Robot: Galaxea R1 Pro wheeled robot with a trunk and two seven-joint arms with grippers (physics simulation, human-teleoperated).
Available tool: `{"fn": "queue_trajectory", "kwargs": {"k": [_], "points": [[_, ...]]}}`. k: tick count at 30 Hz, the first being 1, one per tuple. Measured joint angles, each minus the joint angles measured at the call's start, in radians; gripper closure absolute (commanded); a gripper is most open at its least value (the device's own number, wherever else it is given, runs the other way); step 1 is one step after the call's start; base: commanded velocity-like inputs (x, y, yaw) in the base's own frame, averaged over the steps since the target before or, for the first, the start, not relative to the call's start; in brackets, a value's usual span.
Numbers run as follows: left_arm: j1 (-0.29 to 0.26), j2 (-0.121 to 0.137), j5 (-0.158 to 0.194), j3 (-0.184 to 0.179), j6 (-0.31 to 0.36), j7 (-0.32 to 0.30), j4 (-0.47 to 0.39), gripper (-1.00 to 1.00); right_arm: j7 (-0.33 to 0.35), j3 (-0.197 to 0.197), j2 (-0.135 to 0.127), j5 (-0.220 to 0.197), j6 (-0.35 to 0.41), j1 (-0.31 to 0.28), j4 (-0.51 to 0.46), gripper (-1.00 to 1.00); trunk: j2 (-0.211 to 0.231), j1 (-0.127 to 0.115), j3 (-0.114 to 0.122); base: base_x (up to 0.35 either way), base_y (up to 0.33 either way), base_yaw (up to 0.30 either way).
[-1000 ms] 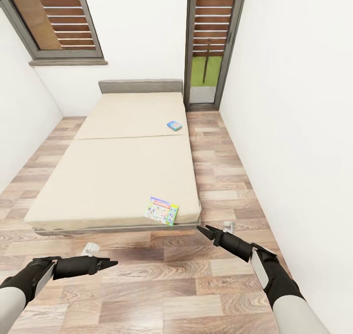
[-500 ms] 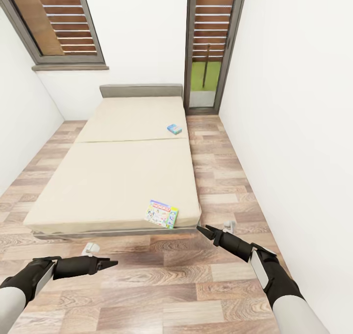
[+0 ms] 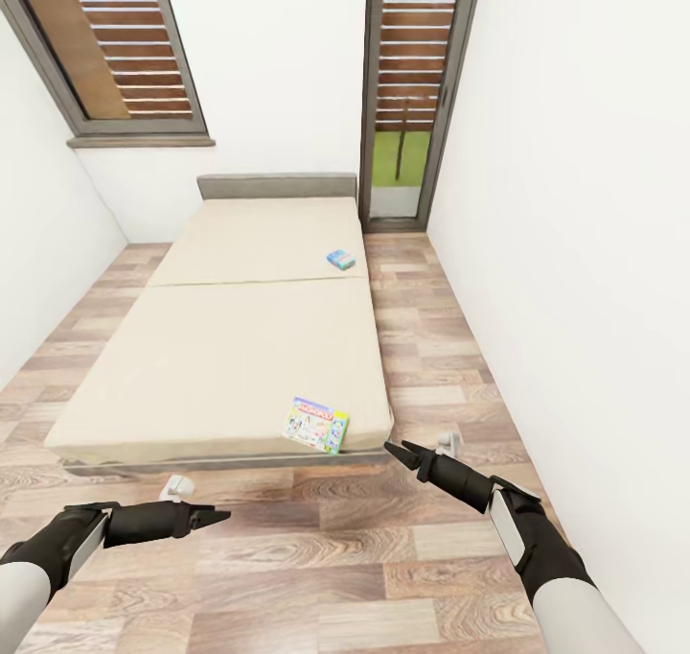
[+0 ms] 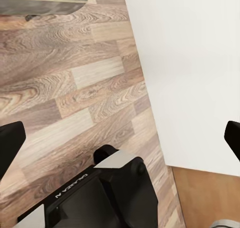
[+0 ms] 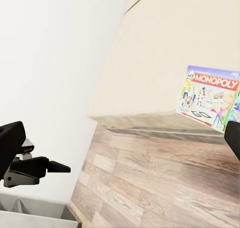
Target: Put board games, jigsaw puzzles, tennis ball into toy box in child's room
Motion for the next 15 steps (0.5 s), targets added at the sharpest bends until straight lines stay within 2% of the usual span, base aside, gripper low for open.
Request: {"fn": "queue_trajectory", "kwargs": {"k": [15], "points": [[0.0,0.0,0.0,0.0,0.0,0.0,0.0,-1.0,0.0,0.001,0.0,0.0,0.0,0.0,0.0,-1.0,-0.105,0.058,-0.022,0.0,0.0,0.0]]}}
